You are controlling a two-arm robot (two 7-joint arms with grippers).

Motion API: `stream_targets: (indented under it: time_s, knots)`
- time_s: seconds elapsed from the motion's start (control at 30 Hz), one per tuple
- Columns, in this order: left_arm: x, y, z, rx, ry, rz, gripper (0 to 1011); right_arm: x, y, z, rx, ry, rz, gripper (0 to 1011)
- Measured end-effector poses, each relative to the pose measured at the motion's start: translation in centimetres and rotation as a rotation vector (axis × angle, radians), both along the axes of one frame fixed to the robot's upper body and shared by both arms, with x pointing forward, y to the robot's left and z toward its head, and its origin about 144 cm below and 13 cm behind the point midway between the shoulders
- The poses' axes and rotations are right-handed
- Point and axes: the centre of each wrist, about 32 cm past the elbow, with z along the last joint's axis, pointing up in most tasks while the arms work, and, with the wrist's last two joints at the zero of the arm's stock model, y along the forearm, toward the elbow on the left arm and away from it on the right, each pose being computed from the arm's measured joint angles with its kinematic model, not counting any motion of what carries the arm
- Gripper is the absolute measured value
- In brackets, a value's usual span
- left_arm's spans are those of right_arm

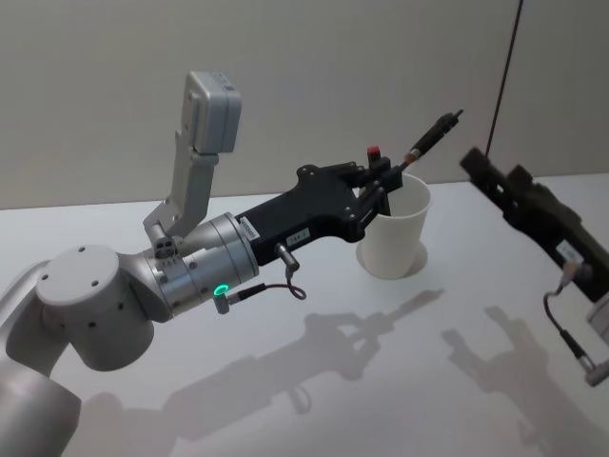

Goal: Place the pen into the pen holder.

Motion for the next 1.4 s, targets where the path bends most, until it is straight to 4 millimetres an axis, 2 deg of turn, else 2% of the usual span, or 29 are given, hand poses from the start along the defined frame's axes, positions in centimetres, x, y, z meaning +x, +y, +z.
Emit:
stream_targets:
  time_s: [0.63,1.4]
  knots:
    - [0.0,0.0,0.0,0.000,0.000,0.000,121,0.9,0.4,2.6,0.119,0.013,0.063,1001]
    - [0.0,0.0,0.0,0.000,0.000,0.000,121,2.2,2.7,2.6,0.115,0.113,0.070,1002]
